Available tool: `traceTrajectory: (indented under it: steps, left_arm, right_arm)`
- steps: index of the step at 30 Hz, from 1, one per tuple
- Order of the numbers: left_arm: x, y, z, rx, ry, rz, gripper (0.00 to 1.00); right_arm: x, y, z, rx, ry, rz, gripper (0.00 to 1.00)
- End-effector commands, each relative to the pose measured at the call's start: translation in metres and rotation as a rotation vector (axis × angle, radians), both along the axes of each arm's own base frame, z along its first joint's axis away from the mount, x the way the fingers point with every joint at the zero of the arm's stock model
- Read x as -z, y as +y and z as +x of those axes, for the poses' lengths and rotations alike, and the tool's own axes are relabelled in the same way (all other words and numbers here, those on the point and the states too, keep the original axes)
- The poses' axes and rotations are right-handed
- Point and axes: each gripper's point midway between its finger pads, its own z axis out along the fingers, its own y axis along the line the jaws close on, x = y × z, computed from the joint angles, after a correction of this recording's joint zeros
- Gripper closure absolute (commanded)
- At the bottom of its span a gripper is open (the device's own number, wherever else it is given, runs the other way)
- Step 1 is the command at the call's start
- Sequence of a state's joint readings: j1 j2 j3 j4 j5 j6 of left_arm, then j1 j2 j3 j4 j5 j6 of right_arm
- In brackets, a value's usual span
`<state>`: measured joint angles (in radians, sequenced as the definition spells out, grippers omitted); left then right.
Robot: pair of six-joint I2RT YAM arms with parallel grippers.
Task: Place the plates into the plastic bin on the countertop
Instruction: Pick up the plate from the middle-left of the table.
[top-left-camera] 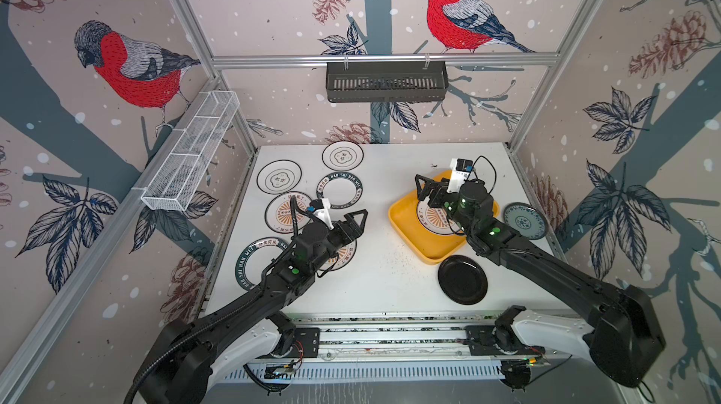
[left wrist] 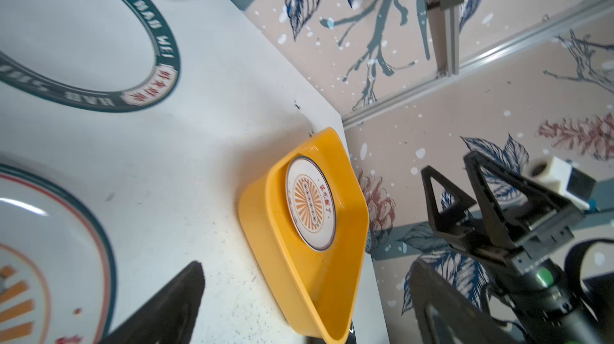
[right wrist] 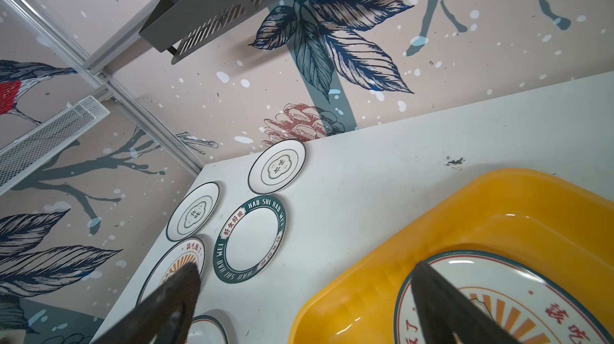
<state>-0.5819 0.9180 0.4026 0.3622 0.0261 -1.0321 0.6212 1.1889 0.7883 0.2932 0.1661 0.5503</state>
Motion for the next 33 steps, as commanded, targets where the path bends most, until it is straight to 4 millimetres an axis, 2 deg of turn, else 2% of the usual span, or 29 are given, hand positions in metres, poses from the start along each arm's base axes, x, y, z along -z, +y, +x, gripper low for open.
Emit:
traceTrajectory:
  steps: [1,4,6,11,17,21,25,29,33]
  left_arm:
    - [0.017,0.022,-0.009,-0.013,0.102,0.074,0.04]
    - [0.021,0.047,-0.015,-0.057,0.161,0.162,0.04]
    - [0.025,0.055,-0.019,-0.054,0.188,0.18,0.04]
    - [0.052,0.068,-0.024,-0.092,0.291,0.184,0.04]
    - [0.069,0.076,-0.029,-0.087,0.378,0.189,0.04]
    - [0.081,0.102,-0.039,-0.14,0.454,0.252,0.04]
    - [0.094,0.124,-0.043,-0.177,0.505,0.231,0.05]
    - [0.104,0.133,-0.043,-0.195,0.523,0.21,0.07]
    - [0.116,0.132,-0.043,-0.188,0.537,0.193,0.07]
  right_arm:
    - [-0.01,0.014,-0.003,-0.038,-0.044,0.004,0.0]
    - [-0.009,0.029,-0.007,-0.076,-0.058,0.0,0.0]
    - [-0.007,0.041,-0.01,-0.121,-0.061,0.013,0.0]
    - [-0.001,0.076,-0.021,-0.242,-0.064,0.03,0.0]
    - [0.007,0.112,-0.033,-0.378,-0.055,0.036,0.0]
    - [0.011,0.12,-0.035,-0.405,-0.051,0.034,0.0]
    - [0.013,0.121,-0.033,-0.403,-0.053,0.022,0.0]
    - [0.013,0.121,-0.032,-0.402,-0.049,0.018,0.0]
    - [0.012,0.122,-0.028,-0.401,-0.027,0.054,0.0]
